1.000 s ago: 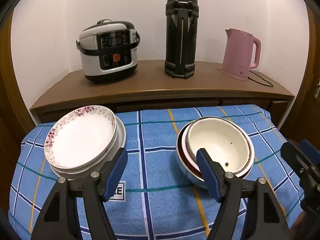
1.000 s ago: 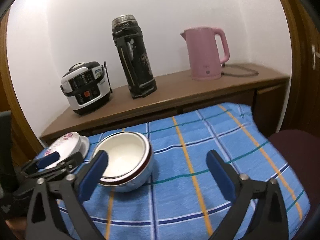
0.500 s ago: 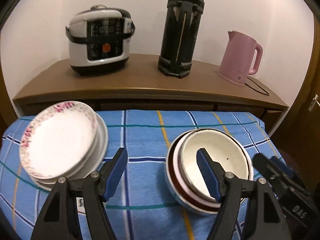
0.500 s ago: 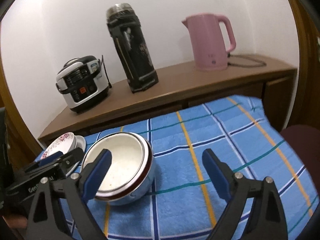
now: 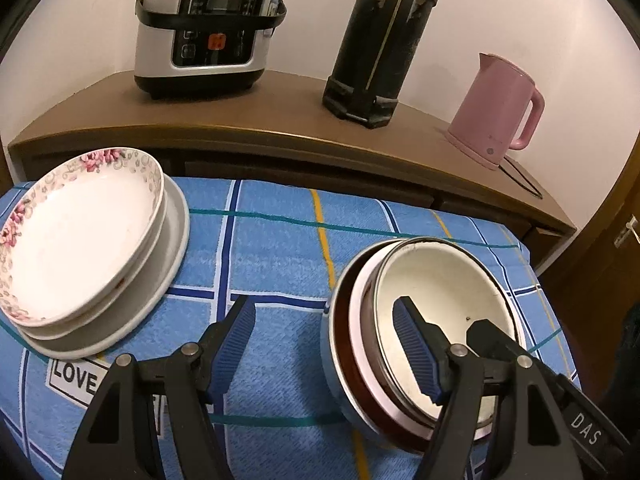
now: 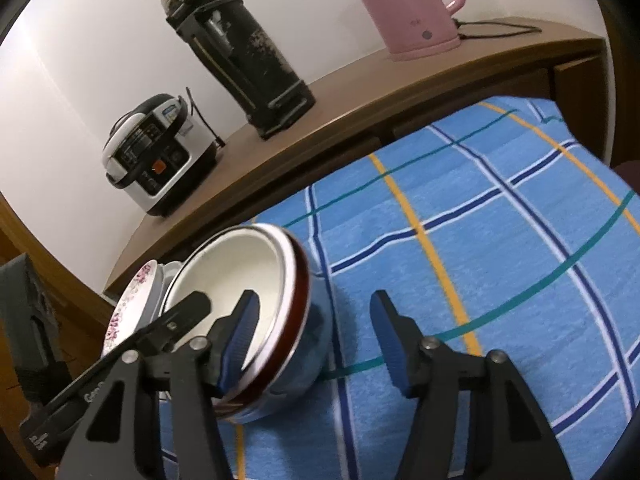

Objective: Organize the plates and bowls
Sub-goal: 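Lift the nested bowl stack and carry it over the plate stack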

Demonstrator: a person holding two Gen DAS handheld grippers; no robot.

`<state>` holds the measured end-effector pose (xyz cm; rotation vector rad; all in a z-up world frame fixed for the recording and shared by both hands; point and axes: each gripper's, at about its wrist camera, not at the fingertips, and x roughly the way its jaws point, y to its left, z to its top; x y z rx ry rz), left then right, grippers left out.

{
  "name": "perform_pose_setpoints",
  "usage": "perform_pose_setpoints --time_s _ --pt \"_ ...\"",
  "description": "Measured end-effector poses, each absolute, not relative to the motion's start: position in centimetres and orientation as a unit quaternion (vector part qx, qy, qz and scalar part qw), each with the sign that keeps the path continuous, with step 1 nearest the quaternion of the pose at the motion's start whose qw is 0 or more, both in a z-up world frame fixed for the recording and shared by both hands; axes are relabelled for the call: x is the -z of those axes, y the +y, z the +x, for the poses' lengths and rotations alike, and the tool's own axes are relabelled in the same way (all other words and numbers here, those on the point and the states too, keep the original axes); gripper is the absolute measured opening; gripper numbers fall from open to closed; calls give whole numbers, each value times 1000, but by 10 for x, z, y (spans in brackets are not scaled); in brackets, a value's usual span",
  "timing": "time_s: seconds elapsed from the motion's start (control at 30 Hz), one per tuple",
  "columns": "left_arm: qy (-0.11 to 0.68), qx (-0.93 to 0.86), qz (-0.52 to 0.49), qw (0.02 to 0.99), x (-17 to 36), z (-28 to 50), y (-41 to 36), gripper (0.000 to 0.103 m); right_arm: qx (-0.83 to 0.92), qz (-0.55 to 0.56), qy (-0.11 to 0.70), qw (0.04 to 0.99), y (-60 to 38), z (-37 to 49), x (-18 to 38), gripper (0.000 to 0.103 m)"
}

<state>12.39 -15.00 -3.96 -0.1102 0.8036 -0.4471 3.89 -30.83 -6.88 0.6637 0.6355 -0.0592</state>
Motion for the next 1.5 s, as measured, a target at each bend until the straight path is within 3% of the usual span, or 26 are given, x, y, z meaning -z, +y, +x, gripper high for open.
perform_pose_setpoints --time_s 0.1,0.27,0.4,0.87,1.5 --pt "392 214 -59 893 43 125 -151 72 20 340 308 888 -309 40 73 57" --pt "410 226 -85 879 50 127 -151 56 8 359 314 879 -307 42 77 56" --pt "401 229 -58 885 46 122 -160 32 -2 368 320 873 -304 46 80 49" --pt "397 199 -43 895 33 117 -154 29 5 352 342 871 -294 54 71 41" --pt "366 162 -43 915 3 95 -96 29 -43 323 348 879 -239 46 40 40"
